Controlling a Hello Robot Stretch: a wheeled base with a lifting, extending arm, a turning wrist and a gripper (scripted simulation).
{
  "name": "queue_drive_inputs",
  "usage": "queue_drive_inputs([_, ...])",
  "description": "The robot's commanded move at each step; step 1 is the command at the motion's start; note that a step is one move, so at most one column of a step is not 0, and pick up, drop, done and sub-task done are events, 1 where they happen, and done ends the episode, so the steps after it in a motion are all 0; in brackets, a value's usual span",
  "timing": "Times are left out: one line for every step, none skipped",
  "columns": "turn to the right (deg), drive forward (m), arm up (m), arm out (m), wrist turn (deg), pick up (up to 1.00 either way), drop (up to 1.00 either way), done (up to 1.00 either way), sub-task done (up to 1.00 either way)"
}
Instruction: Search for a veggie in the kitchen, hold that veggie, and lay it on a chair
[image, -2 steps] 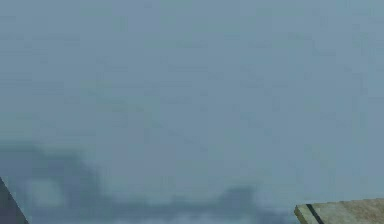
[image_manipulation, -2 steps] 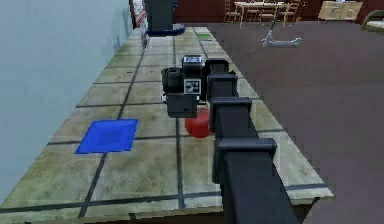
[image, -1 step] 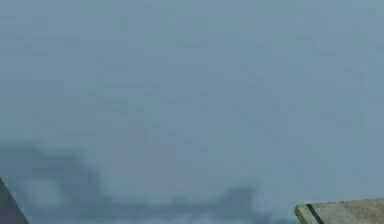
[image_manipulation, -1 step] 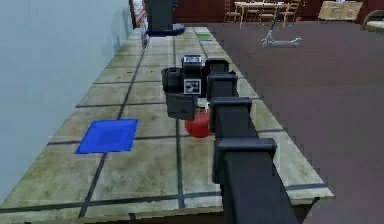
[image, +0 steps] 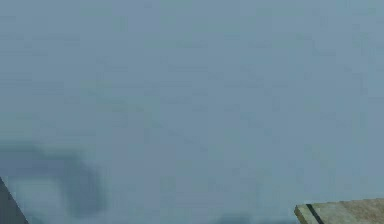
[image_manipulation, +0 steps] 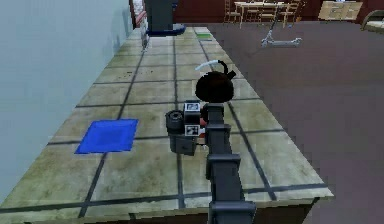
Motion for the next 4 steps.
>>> queue_drive_inputs([0.0,0.00,0.00,0.00,0.0,1.00,0.00,0.00,0.00])
queue_drive_inputs([0.0,0.00,0.10,0.00,0.0,0.00,0.00,0.00,0.00])
queue_drive_inputs([0.0,0.00,0.00,0.00,-45.0,0.00,0.00,0.00,0.00])
queue_drive_inputs([0.0,0.00,0.00,0.00,-45.0,0.00,0.00,0.00,0.00])
